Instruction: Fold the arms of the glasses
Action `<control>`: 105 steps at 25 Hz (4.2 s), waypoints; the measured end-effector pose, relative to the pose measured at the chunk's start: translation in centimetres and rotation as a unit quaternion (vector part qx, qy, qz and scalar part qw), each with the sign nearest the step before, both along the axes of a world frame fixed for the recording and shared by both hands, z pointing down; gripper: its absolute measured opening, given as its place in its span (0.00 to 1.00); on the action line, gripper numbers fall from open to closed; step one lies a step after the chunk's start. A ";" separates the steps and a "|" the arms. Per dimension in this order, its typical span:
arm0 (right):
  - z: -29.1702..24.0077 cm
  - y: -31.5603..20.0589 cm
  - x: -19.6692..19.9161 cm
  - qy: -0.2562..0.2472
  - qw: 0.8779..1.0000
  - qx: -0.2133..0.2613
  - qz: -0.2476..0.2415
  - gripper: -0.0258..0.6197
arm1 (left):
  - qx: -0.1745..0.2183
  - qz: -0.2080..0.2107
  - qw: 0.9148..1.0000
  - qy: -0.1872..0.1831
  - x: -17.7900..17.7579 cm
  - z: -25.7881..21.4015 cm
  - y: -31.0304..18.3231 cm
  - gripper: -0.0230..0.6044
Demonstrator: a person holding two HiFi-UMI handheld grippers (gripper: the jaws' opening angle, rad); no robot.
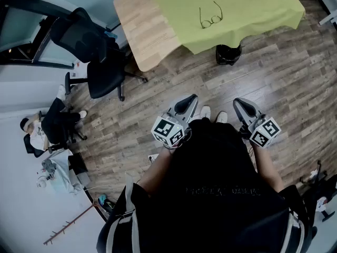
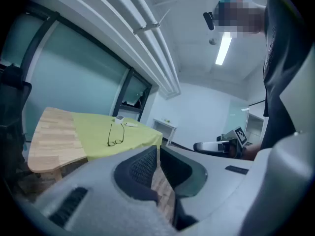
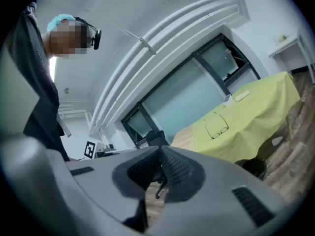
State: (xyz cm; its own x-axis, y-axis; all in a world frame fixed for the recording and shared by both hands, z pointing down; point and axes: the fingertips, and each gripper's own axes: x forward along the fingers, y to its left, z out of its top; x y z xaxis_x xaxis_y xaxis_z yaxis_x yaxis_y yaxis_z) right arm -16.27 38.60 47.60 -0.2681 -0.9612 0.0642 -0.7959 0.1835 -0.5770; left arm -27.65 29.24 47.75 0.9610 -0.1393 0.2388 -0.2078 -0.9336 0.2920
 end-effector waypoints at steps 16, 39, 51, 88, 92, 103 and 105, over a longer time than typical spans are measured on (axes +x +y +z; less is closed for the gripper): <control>1.9 3.5 1.6 0.084 0.996 0.009 -0.028 0.09 | -0.009 -0.030 0.999 0.022 0.9 -0.1 2.6 0.09; 3.6 -8.7 10.1 0.021 0.999 -0.028 0.002 0.09 | -0.007 -0.004 1.000 0.014 11.0 2.4 -10.2 0.09; 3.3 -21.0 15.4 0.030 0.997 -0.072 -0.012 0.09 | -0.042 -0.003 0.999 -0.011 16.1 3.5 -22.4 0.09; 8.4 -37.1 26.8 0.202 0.962 -0.145 -0.113 0.09 | -0.066 -0.017 0.995 -0.078 26.2 7.6 -32.9 0.09; 9.7 -37.5 27.0 0.215 0.954 -0.153 -0.144 0.09 | -0.069 -0.033 0.993 -0.090 26.3 8.5 -33.0 0.09; 12.9 -38.2 27.6 0.243 0.934 -0.183 -0.188 0.09 | -0.077 -0.046 0.989 -0.118 27.0 10.5 -33.2 0.10; 13.2 -38.5 27.7 0.252 0.930 -0.185 -0.194 0.09 | -0.076 -0.041 0.988 -0.124 27.2 10.7 -33.1 0.11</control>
